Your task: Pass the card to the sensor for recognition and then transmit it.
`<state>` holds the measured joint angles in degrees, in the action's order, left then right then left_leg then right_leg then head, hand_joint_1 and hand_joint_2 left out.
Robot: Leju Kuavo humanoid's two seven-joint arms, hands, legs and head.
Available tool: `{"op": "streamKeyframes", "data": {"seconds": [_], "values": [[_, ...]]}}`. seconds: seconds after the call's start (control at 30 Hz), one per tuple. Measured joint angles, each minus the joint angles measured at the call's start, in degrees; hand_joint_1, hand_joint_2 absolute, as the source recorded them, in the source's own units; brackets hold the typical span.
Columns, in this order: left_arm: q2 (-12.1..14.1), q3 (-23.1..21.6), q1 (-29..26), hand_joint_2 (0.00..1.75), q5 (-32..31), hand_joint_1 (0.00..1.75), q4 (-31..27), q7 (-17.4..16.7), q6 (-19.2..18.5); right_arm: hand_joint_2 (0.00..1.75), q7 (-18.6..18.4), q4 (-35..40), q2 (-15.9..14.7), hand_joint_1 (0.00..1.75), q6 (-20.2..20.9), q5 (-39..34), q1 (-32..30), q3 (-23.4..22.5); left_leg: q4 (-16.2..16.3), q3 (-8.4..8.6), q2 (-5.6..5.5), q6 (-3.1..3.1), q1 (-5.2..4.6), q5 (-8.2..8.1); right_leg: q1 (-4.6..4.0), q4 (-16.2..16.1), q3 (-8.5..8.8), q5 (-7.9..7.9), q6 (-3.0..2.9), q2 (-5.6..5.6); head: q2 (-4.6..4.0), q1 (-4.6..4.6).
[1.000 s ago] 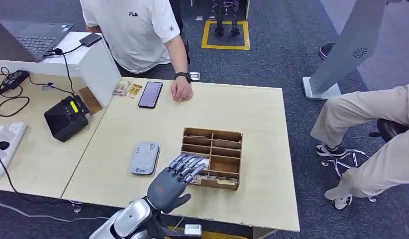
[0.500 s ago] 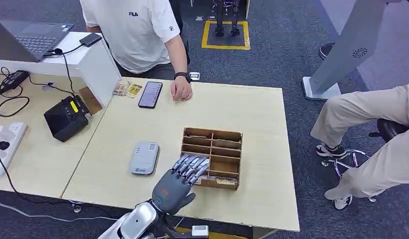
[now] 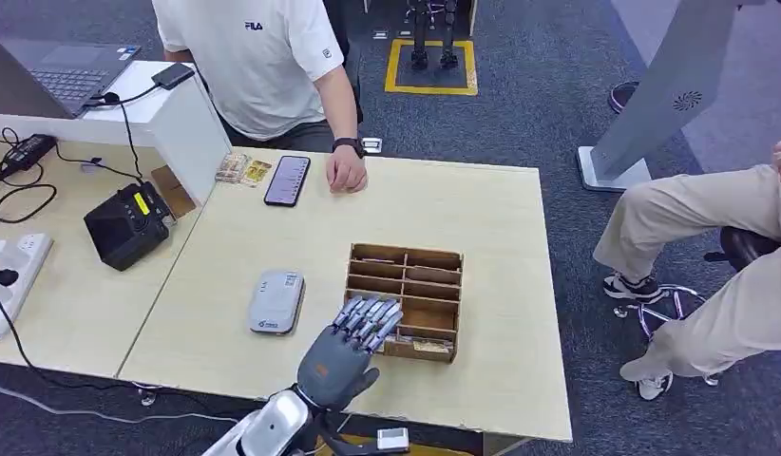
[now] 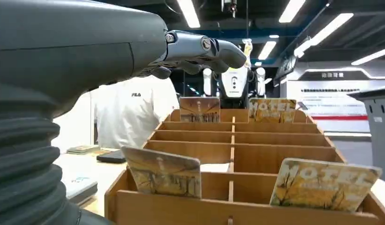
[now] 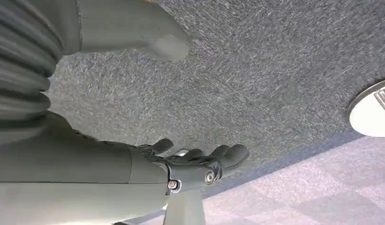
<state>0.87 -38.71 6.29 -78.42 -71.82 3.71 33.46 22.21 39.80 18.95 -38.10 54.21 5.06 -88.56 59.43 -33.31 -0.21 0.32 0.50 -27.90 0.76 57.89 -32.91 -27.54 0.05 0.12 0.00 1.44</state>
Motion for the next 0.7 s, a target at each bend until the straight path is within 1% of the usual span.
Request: {"op": "streamKeyframes", "data": {"seconds": [0.17,0.6,0.7], "values": [[-1.0,0.2,0.0,1.75,-1.2,0.00,0.6,-1.7,1.9,1.75,-0.4,0.0,0.0,0.00,0.0,0.0,0.0,0.0,0.0,0.00,0.00,0.00,0.00,0.00,0.00,0.0,0.00,0.00,0.00,0.00,0.00,0.00],[-2.8,2.3,0.2,1.75,-5.4,0.00,2.2,-5.2,3.7,1.75,-0.1,-0.2,0.0,0.00,0.0,-0.3,0.1,0.0,0.0,0.00,0.00,0.00,0.00,0.00,0.00,0.0,0.00,0.00,0.00,0.00,0.00,0.00],[-3.3,3.1,0.5,1.75,-5.4,0.00,2.8,-5.2,4.0,1.75,-0.2,-0.2,0.0,0.00,0.0,-0.3,0.1,0.0,0.0,0.00,0.00,0.00,0.00,0.00,0.00,0.0,0.00,0.00,0.00,0.00,0.00,0.00]]}}
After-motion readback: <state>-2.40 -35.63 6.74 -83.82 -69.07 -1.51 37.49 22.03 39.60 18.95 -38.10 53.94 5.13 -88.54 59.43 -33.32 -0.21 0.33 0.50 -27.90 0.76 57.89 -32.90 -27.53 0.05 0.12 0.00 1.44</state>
